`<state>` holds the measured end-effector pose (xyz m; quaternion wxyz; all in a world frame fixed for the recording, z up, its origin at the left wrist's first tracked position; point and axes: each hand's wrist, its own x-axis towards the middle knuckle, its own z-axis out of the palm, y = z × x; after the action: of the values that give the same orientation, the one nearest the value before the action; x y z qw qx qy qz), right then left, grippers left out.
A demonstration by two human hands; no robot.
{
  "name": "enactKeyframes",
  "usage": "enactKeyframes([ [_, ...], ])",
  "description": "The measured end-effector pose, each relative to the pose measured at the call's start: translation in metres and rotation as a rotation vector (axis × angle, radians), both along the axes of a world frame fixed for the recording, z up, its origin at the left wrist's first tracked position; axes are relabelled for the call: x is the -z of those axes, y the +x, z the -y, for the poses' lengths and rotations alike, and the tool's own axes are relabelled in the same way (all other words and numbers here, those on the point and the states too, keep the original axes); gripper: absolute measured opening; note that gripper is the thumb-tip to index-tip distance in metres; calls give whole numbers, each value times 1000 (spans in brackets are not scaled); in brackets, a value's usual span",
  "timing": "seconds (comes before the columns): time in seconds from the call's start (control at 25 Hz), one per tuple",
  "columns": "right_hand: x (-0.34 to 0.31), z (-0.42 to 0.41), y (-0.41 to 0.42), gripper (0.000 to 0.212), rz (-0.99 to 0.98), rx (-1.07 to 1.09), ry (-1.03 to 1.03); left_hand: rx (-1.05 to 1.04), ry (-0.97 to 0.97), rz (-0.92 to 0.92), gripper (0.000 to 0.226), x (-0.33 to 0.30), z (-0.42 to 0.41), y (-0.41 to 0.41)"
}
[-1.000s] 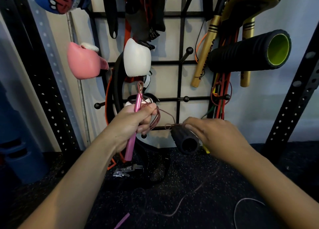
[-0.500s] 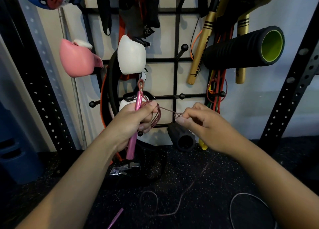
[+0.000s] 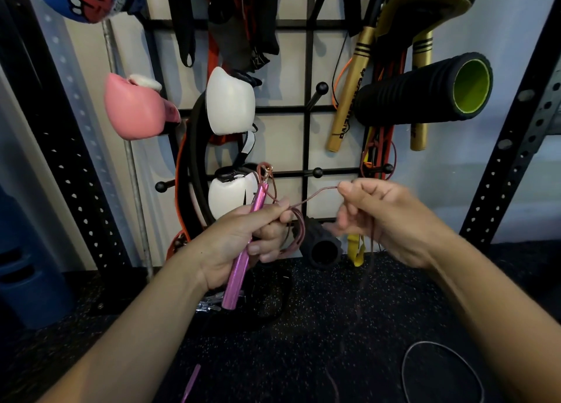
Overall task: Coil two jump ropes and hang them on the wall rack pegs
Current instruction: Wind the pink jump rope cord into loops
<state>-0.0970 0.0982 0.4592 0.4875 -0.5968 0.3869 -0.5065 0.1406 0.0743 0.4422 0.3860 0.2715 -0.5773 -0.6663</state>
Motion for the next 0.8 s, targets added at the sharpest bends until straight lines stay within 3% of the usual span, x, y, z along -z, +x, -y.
enactKeyframes([
  [0.04,-2,-2,1,31,136,-81,94,3,4,4,25,-1,-1,0],
  [0.12,-4,-4,0,28,172,-143,144,2,-1,10,27,-2,-3,1],
  [0.32,-11,-10,-5,14,-243,50,-138,63,23,6,26,-3,-4,9],
  [0.48,4,-4,1,13,-427,281,-480,504,162,13,28,-7,-9,17],
  [0.6,25,5,-1,39,-526,307,-485,711,217,-210,35,-12,-9,17],
  [0.68,36,8,4,57,-605,287,-451,692,235,-393,36,-15,-11,11],
  [0.8,45,2,24,55,-557,103,-314,307,258,-623,34,-20,-19,-1],
])
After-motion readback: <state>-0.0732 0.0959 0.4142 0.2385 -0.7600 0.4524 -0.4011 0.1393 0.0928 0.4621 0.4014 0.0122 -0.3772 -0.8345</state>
